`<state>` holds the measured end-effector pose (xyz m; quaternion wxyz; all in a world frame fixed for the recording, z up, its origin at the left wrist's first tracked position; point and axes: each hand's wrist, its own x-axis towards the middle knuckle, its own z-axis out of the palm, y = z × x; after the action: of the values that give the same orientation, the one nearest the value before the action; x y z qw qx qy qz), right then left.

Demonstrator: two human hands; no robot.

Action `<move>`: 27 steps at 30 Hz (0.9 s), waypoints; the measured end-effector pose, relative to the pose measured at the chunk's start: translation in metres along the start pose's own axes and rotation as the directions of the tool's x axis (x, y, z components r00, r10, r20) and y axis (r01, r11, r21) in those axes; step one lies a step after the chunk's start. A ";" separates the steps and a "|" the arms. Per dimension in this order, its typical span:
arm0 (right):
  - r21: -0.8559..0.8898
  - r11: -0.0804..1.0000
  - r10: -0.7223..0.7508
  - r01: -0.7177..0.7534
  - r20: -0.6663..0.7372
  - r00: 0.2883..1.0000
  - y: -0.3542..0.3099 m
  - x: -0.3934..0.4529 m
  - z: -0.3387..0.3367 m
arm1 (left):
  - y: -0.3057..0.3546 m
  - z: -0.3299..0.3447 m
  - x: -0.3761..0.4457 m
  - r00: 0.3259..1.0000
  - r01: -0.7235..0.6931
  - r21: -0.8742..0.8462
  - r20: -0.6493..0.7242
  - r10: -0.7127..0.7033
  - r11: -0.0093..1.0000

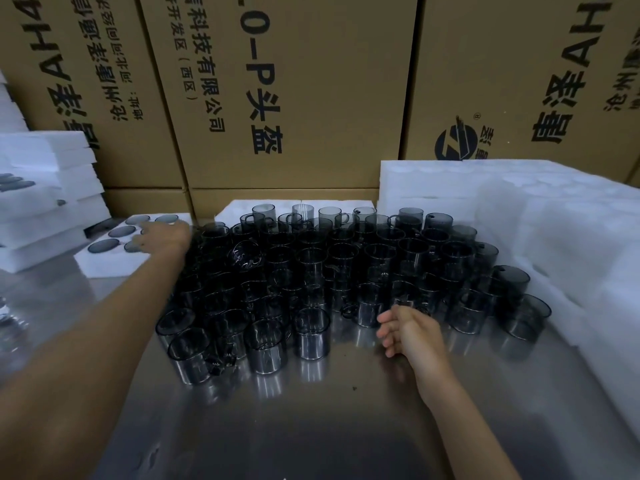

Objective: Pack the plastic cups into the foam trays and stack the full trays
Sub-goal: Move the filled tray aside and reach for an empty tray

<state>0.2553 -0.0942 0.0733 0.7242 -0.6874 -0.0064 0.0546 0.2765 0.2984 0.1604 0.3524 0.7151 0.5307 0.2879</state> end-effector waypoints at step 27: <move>-0.956 0.032 -0.522 -0.291 -0.265 0.811 -0.128 -0.051 -0.148 | -0.064 0.033 -0.388 0.406 -0.854 -0.237 0.253 0.878 0.464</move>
<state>0.2257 -0.2519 0.1959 0.0070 -0.9656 0.1111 -0.2349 0.1617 -0.0697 0.0742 0.2633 0.9107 0.0041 0.3182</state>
